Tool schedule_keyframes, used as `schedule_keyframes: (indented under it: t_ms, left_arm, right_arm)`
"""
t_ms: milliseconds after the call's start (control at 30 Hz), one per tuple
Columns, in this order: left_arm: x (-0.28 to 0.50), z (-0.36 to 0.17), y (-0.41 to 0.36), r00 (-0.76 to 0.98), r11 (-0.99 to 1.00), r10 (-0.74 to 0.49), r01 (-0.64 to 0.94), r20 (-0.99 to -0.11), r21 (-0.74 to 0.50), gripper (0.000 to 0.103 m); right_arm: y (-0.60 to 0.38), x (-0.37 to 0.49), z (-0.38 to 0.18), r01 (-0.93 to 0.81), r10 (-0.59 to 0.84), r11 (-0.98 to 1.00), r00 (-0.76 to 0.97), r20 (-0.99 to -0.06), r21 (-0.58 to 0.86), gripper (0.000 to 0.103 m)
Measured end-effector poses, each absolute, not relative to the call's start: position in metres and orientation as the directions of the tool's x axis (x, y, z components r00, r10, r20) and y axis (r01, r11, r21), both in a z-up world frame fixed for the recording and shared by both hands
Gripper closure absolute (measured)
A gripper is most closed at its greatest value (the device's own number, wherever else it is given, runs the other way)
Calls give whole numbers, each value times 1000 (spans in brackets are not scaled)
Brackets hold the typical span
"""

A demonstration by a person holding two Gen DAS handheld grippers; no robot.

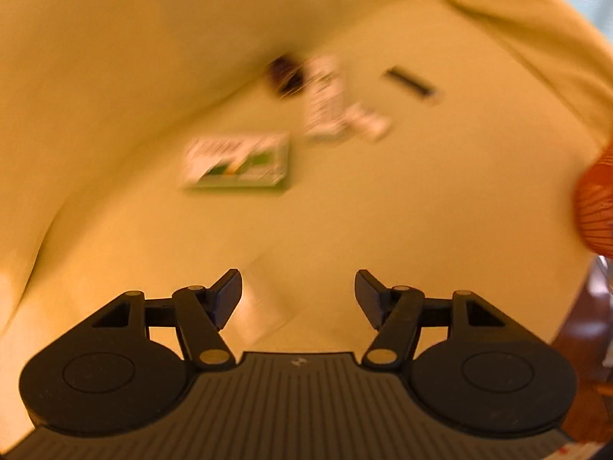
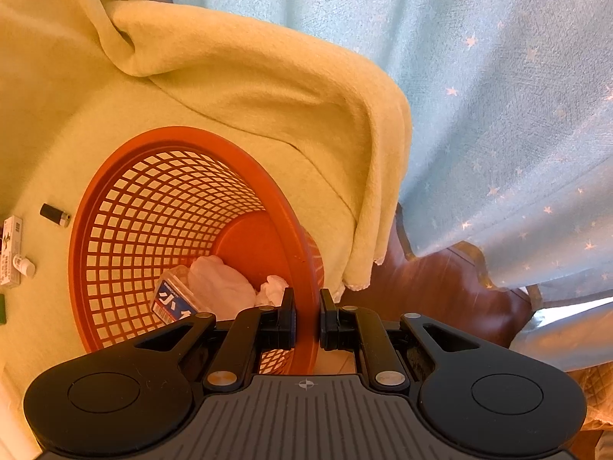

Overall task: Collect trash
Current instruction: 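Move the left gripper to the clear plastic cup and grasp it, then carry the clear cup over the basket and open the left gripper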

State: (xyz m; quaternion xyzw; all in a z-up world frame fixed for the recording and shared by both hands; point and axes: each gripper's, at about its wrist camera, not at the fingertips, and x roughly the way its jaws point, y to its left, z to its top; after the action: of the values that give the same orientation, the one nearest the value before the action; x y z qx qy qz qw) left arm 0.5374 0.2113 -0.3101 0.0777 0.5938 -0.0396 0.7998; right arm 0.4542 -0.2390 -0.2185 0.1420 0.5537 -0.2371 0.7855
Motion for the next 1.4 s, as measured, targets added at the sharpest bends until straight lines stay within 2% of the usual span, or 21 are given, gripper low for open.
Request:
schedule_keyframes:
  t_ms: [233, 467, 567, 767, 833, 867, 1100, 1400]
  left_arm:
    - [523, -347, 249, 262, 993, 69, 70, -963, 91, 40]
    - [535, -379, 269, 240, 999, 35, -36, -970, 27, 40]
    - [542, -390, 264, 244, 998, 55, -8, -968, 55, 40]
    - [556, -413, 262, 212, 998, 65, -5, -975, 65, 47]
    - [558, -418, 260, 208, 997, 75, 15, -975, 80, 54]
    - [558, -418, 258, 209, 996, 77, 27, -975, 84, 58]
    - [557, -406, 247, 228, 994, 46, 88, -972, 67, 66]
    - [556, -360, 202, 277, 979, -53, 202, -959, 4, 66]
  right_arm:
    - [-232, 455, -218, 529, -220, 848, 277, -935, -43, 95]
    - [-230, 454, -220, 540, -239, 839, 268, -933, -60, 95]
    - [-228, 454, -221, 545, -249, 835, 261, -933, -70, 95]
    - [-227, 452, -222, 549, -250, 833, 256, -934, -72, 95]
    - [-228, 451, -222, 551, -248, 831, 253, -935, -71, 95]
    - [-228, 450, -223, 552, -247, 831, 253, -935, -70, 95]
    - [-233, 445, -225, 559, -237, 827, 254, -938, -58, 95]
    - [-235, 444, -224, 558, -220, 829, 265, -939, -36, 95]
